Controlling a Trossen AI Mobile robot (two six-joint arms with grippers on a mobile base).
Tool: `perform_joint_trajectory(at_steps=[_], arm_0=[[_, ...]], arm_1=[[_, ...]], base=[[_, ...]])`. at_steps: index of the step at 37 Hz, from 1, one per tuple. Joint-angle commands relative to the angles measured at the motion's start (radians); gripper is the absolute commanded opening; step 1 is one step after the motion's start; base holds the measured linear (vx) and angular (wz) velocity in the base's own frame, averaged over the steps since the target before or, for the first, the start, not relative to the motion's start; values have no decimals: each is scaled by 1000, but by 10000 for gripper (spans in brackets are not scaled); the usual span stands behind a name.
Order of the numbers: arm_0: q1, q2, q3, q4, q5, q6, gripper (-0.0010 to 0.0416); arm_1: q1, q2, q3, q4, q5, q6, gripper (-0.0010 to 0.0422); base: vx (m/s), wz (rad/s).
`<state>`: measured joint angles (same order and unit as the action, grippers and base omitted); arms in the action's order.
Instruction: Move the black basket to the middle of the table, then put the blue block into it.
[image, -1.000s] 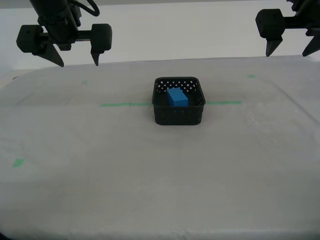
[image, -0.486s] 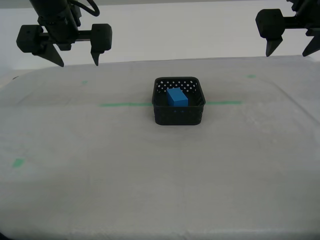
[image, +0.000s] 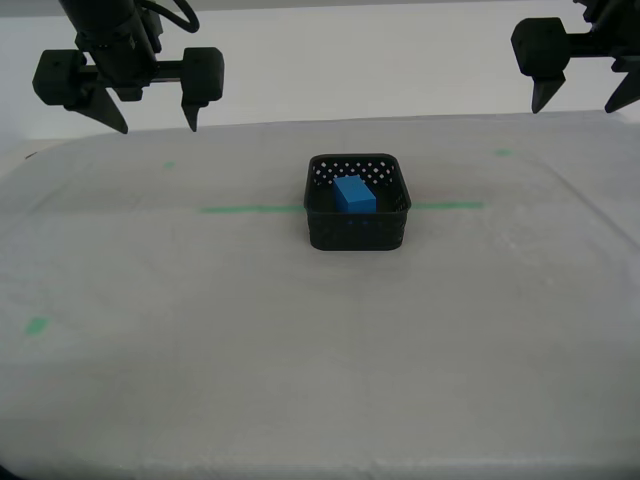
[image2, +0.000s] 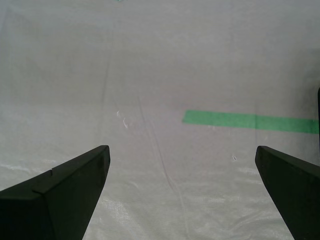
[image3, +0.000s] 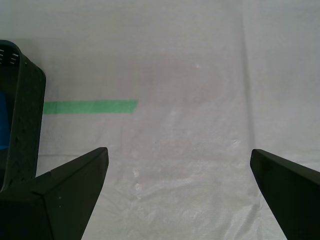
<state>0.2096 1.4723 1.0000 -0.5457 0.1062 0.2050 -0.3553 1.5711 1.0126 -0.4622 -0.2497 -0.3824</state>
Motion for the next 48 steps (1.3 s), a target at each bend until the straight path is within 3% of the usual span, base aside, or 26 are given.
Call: perform_joint_trajectory(at_steps=[1, 48], arm_0=[[0, 0, 1, 0, 3, 0, 399], [0, 0, 1, 0, 3, 0, 399]], arm_1=[[0, -1, 1, 0, -4, 1, 400], [0, -1, 1, 1, -4, 1, 400]], base=[[0, 0], [0, 0]])
